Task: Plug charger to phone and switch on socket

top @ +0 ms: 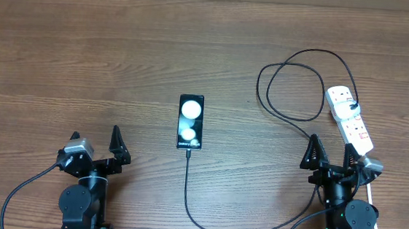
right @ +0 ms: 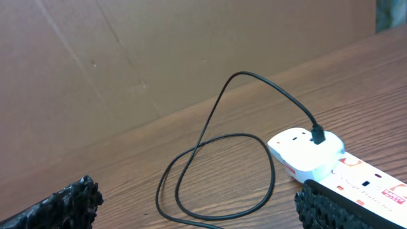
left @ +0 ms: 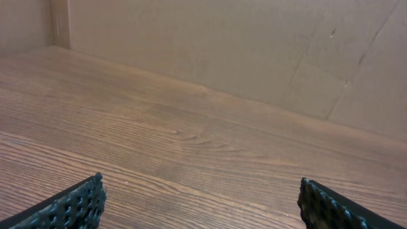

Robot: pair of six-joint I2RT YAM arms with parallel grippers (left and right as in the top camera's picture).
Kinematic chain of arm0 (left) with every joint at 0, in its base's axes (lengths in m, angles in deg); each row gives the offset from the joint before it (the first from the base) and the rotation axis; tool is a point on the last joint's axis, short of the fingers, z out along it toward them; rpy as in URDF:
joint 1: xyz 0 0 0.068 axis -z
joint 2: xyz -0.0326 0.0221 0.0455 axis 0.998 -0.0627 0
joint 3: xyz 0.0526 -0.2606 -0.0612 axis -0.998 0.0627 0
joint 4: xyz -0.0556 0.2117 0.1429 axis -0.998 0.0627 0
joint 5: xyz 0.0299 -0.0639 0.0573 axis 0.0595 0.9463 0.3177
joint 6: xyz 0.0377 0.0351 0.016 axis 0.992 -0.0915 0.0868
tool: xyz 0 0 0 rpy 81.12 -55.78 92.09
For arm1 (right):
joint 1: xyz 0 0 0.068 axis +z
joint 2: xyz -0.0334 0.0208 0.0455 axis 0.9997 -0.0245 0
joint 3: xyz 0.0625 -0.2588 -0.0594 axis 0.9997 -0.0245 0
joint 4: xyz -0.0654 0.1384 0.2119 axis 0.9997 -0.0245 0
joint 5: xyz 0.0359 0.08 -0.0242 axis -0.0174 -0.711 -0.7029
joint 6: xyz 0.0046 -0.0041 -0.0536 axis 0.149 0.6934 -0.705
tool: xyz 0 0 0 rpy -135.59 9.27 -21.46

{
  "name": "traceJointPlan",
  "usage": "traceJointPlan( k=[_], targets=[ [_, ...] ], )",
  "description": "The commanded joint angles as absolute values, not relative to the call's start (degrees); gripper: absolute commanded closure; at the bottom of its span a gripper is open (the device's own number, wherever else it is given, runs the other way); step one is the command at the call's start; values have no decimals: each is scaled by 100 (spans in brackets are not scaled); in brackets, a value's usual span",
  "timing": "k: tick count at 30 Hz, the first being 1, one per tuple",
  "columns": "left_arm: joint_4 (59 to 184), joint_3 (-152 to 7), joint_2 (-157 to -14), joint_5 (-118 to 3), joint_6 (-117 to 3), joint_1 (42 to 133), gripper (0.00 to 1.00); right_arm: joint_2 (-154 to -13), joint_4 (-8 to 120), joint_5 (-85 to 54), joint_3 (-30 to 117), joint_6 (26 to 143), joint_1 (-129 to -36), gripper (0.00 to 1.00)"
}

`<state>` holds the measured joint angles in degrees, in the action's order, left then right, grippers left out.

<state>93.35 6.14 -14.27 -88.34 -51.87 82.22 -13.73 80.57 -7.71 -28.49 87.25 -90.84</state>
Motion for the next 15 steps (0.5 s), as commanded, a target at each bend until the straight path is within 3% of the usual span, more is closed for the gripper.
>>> traceJointPlan(
  k=[1, 15],
  targets=[
    [9296, 658, -1368, -8786, -5054, 8182, 0, -1312, 8101, -764, -2856, 8679, -9047, 0],
    [9267, 658, -1368, -8978, -4763, 8182, 0, -1312, 8101, -764, -2856, 8677, -9049, 0]
  ],
)
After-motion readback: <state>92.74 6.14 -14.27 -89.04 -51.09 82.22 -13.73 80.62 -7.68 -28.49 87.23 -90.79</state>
